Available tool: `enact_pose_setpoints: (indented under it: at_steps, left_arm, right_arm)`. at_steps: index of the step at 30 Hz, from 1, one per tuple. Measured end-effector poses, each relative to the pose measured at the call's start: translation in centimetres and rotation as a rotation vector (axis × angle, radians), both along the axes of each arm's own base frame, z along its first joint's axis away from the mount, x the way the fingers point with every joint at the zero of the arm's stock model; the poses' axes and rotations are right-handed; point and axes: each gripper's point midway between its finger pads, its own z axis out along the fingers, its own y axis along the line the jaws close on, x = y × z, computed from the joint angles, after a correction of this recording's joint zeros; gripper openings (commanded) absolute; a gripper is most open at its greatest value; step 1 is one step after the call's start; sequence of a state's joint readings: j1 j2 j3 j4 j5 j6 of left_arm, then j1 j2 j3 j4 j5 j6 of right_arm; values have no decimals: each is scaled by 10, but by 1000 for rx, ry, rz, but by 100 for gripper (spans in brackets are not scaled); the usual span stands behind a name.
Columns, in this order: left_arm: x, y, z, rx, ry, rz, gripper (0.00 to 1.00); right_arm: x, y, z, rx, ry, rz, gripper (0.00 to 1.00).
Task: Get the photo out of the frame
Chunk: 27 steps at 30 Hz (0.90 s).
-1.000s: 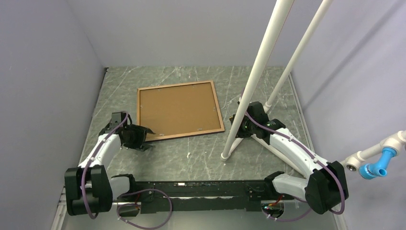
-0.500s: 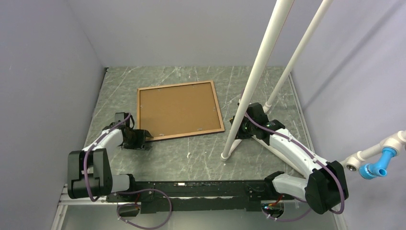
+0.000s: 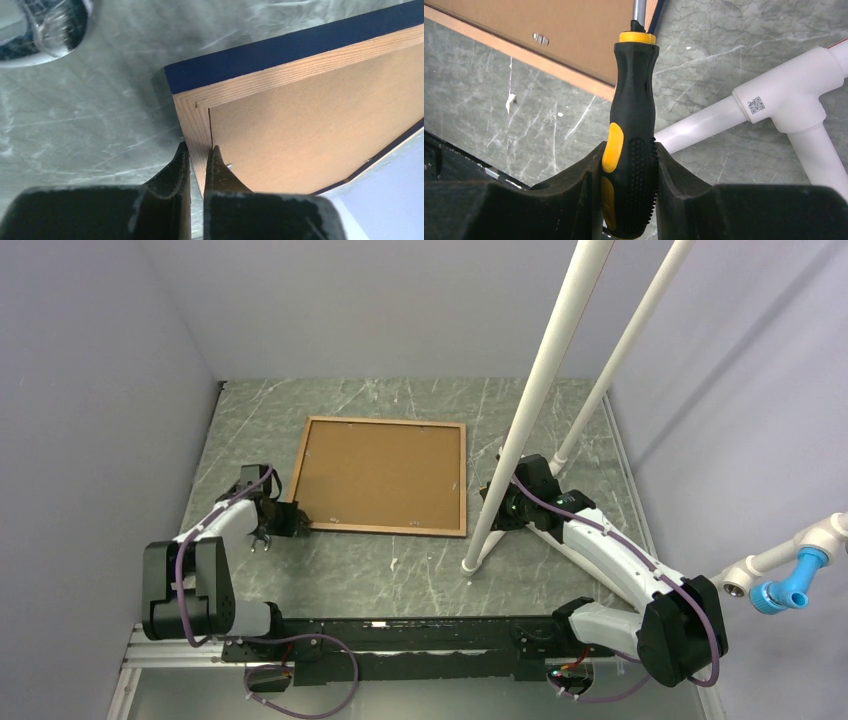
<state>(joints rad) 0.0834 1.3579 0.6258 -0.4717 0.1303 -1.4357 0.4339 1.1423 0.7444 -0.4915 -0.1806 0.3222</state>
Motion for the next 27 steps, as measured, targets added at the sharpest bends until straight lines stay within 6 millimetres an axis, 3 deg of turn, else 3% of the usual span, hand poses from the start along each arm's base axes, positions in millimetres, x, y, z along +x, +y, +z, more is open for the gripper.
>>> enact_pose_setpoints:
  at_steps: [5,16,27]
  left_arm:
    - [10,4,0,59,19,-110,0]
    - [52,23,2,239,4,-505,0]
    - [80,20,3,252,-44,-835,0]
  right_arm:
    - [1,-1,2,-2,-9,-5,0]
    - [1,-1,3,-2,-12,-6,0]
    - [-1,-3,1,-11,-4,-6,0]
